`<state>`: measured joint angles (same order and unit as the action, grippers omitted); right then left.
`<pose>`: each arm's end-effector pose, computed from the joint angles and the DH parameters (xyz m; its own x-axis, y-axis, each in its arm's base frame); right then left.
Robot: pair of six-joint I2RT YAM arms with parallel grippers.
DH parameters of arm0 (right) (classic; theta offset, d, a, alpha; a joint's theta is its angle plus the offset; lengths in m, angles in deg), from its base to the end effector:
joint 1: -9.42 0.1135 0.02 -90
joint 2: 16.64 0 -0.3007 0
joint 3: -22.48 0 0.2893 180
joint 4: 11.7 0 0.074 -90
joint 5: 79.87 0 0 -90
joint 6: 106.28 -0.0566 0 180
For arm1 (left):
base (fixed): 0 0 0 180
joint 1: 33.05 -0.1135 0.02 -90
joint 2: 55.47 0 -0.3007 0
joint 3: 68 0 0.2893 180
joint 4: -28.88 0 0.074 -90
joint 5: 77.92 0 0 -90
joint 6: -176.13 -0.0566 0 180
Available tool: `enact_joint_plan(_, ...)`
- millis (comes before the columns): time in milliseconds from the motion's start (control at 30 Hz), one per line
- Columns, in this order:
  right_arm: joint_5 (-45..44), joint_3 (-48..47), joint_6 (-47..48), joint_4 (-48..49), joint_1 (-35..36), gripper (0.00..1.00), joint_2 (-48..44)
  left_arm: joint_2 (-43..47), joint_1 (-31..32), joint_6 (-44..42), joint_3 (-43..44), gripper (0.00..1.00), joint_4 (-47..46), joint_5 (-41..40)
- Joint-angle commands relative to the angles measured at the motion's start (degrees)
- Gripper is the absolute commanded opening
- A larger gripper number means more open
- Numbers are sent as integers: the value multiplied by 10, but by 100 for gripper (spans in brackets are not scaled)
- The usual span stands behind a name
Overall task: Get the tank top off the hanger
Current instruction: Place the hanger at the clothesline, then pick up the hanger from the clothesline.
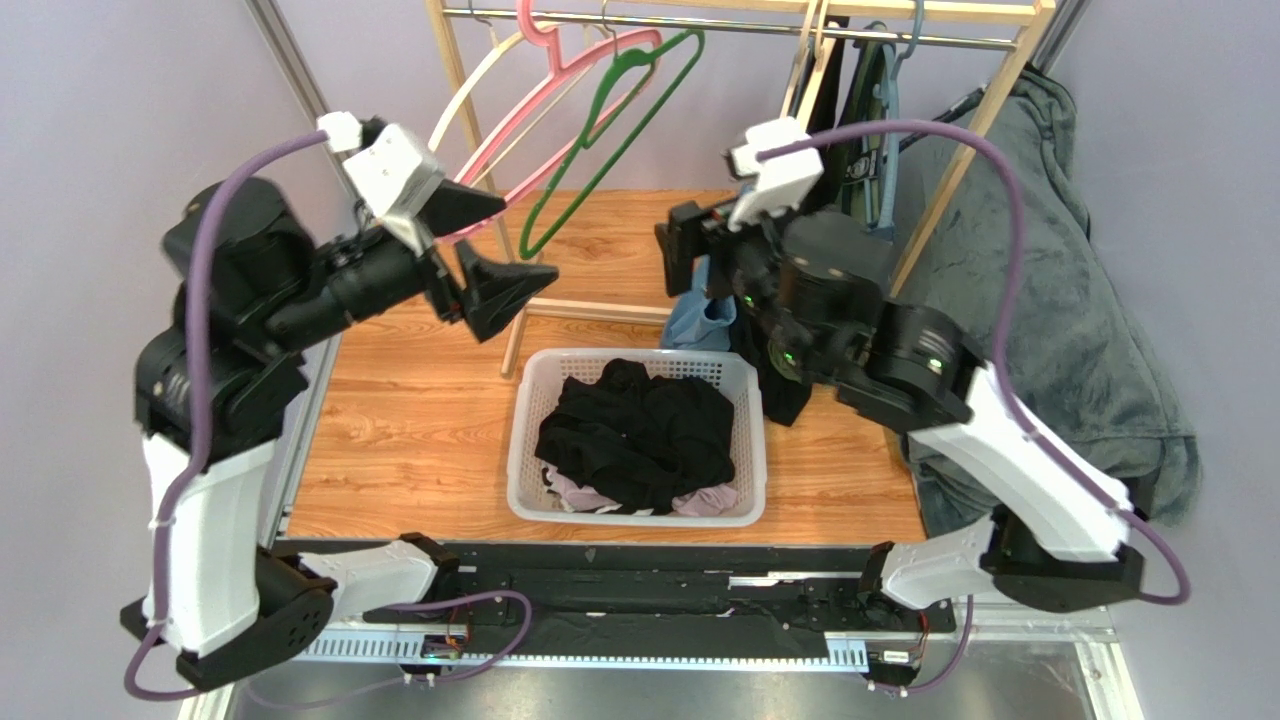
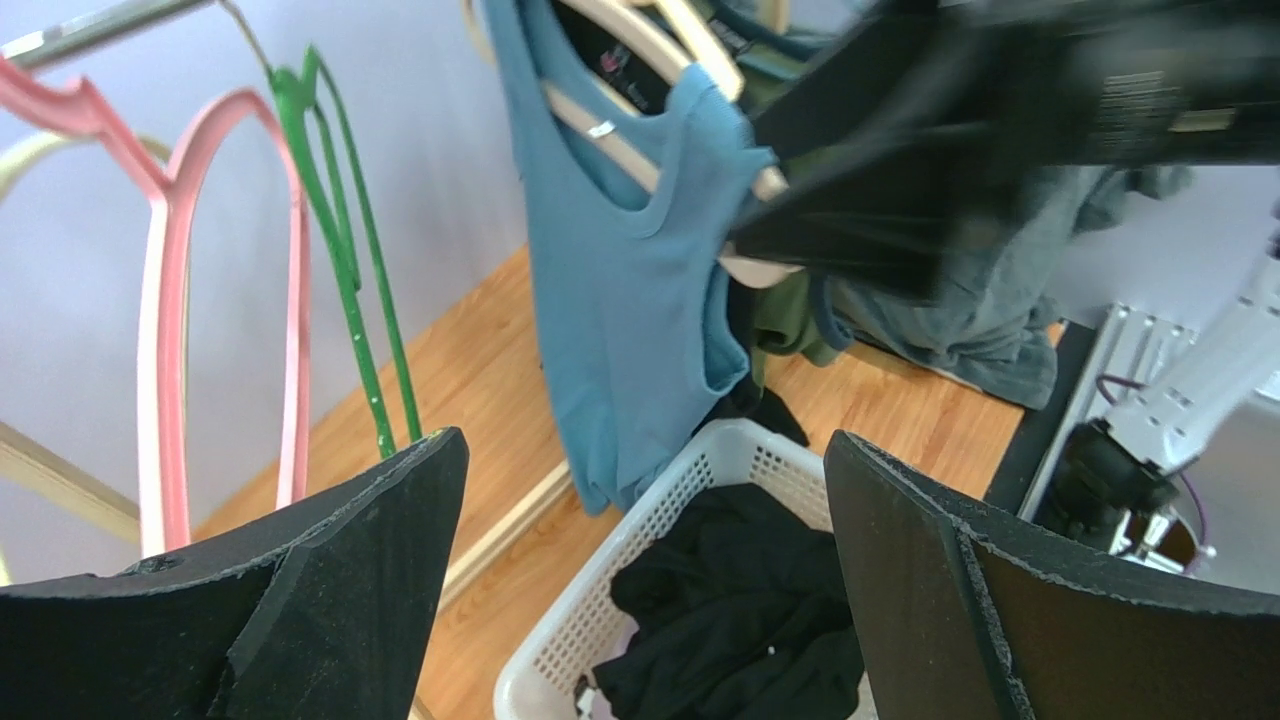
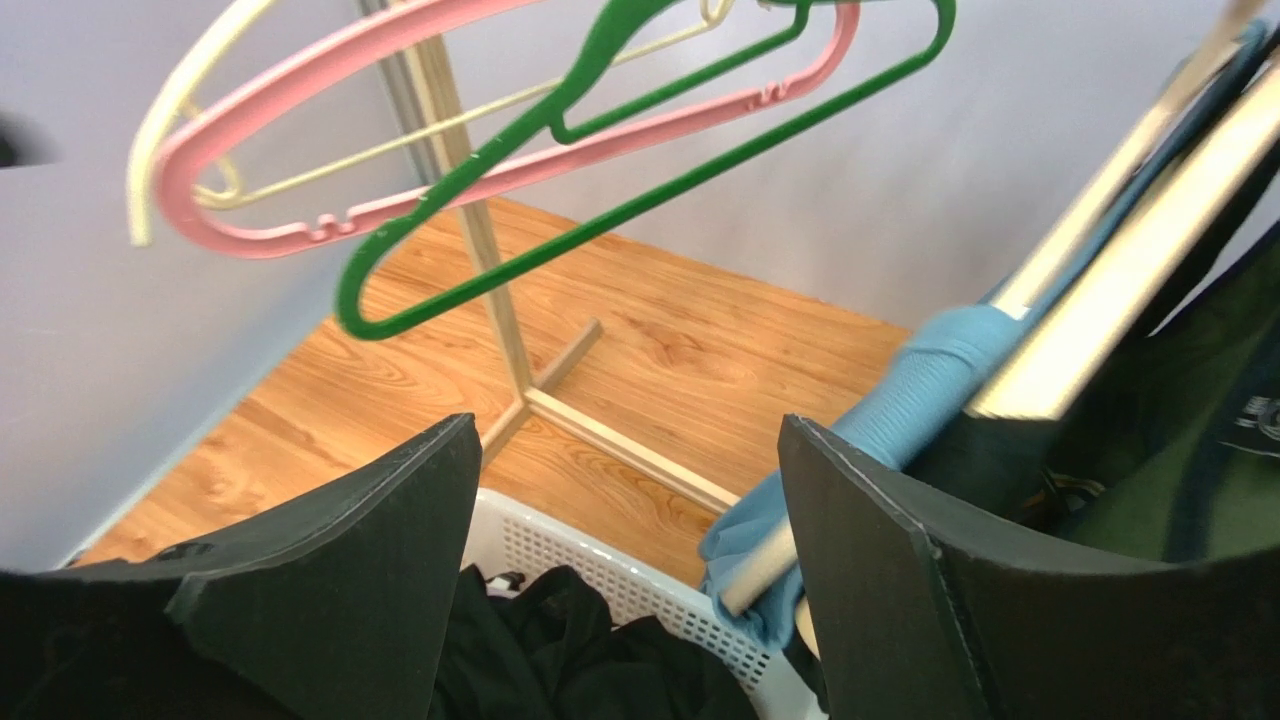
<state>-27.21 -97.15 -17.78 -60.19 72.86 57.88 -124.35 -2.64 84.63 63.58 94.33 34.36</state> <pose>0.1482 0.2196 0.6012 -0.0379 -0.0292 -0.9989 -0.4396 0.8982 -0.0096 0.1362 -0.1048 0.6450 -0.0206 0.0401 -0.9990 0.7958 0.6055 0.0080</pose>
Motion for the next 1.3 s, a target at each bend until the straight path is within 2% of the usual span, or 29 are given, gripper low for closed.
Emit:
enact_joint_plan(0, -39, -53, -60, 29, -40, 79, 33, 32, 2, -52, 3, 97, 14, 58)
enact_joint_plan(133, 0, -21, -99, 58, -64, 82, 24, 53, 2, -63, -17, 97, 22, 51)
enact_joint_plan(433, 51, 41, -119, 85, -82, 87, -29, 67, 2, -68, -34, 98, 23, 43)
enact_joint_plan(633, 105, 53, -163, 86, -142, 88, -32, 67, 1, -64, -35, 98, 20, 45)
enact_joint_plan(833, 200, 42, -199, 96, -198, 88, -15, 74, -1, -74, -46, 98, 21, 33)
enact_joint_plan(1033, 200, 29, -211, 80, -203, 88, -3, 75, -1, -79, -49, 99, 21, 28)
enact_joint_plan(1267, 97, 18, -233, 19, -204, 89, -6, 75, -1, -76, -43, 99, 22, 29)
